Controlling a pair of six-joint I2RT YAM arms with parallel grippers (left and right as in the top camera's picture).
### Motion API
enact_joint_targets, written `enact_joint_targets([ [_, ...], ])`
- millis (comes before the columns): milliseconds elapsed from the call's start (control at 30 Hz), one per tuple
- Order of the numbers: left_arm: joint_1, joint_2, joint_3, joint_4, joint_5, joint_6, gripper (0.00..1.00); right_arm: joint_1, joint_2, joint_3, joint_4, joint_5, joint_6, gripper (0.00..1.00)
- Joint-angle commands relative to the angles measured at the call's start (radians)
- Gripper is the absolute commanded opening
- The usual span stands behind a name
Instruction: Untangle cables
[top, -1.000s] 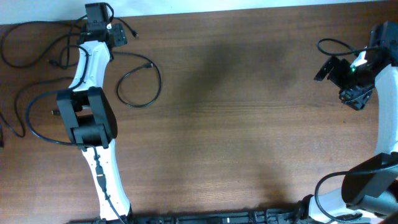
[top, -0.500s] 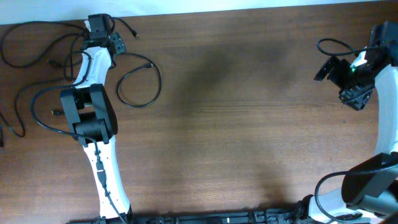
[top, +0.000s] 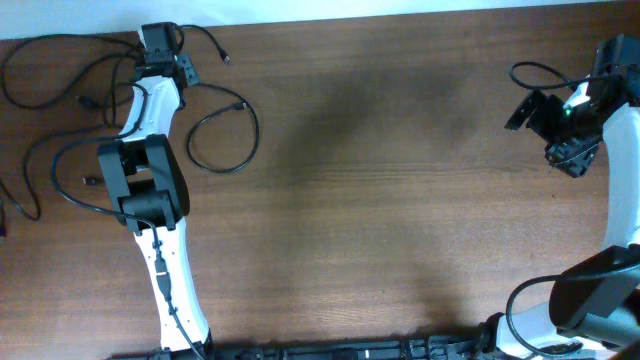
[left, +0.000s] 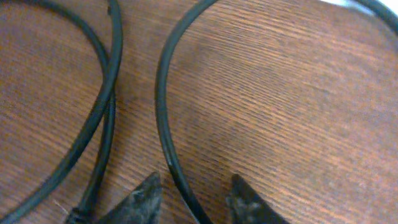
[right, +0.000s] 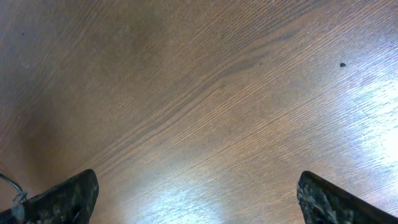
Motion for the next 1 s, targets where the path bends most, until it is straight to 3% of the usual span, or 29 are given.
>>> enact_joint_targets([
  [0,0.011,0.048,0.03,-0.063,-0.044,0.123,0.51,-0.002,0.005,0.013,0.0,0.016,0.005,0.99],
  [33,0.011,0.042,0.053,-0.093,-0.068,0.123,0.64,-0.002,0.005,0.013,0.0,0.016,0.005,0.99],
  [133,0.009,-0.02,0.134,-0.185,-0.042,0.122,0.8,-0.002,0.005,0.013,0.0,0.016,0.005,0.99],
  [200,0.004,-0.072,0.168,-0.245,0.069,0.119,0.87,-0.002,0.005,0.013,0.0,0.016,0.005,0.99],
  [233,0.001,-0.101,0.175,-0.287,0.176,0.119,0.9,-0.002,0.005,0.013,0.0,0.016,0.005,0.99],
  [300,-0.009,-0.154,0.175,-0.406,0.537,0.119,0.95,-0.002,0.005,0.013,0.0,0.016,0.005,0.99],
  [367,-0.032,-0.154,0.173,-0.507,0.764,0.119,1.0,-0.002,0.005,0.013,0.0,0.016,0.005,0.99],
  [433,-0.063,-0.151,0.152,-0.592,0.773,0.119,1.0,-0.002,0.005,0.013,0.0,0.016,0.005,0.99],
  [500,-0.138,-0.151,0.109,-0.7,0.641,0.12,1.0,-0.002,0.005,0.013,0.0,0.016,0.005,0.99],
  [633,-0.241,-0.151,0.054,-0.786,0.315,0.16,0.99,-0.002,0.005,0.013,0.0,0.016,0.005,0.99],
  [733,-0.296,-0.151,0.013,-0.792,0.253,0.261,0.96,-0.002,0.005,0.013,0.0,0.016,0.005,0.99],
  [867,-0.325,-0.151,-0.023,-0.79,0.148,0.27,0.73,-0.002,0.005,0.013,0.0,0.016,0.005,0.99],
  [933,-0.323,-0.151,-0.034,-0.79,0.098,0.27,0.57,-0.002,0.005,0.013,-0.001,0.016,0.005,0.99],
  [967,-0.32,-0.151,-0.042,-0.791,0.066,0.27,0.42,-0.002,0.005,0.013,0.0,0.016,0.005,0.99],
])
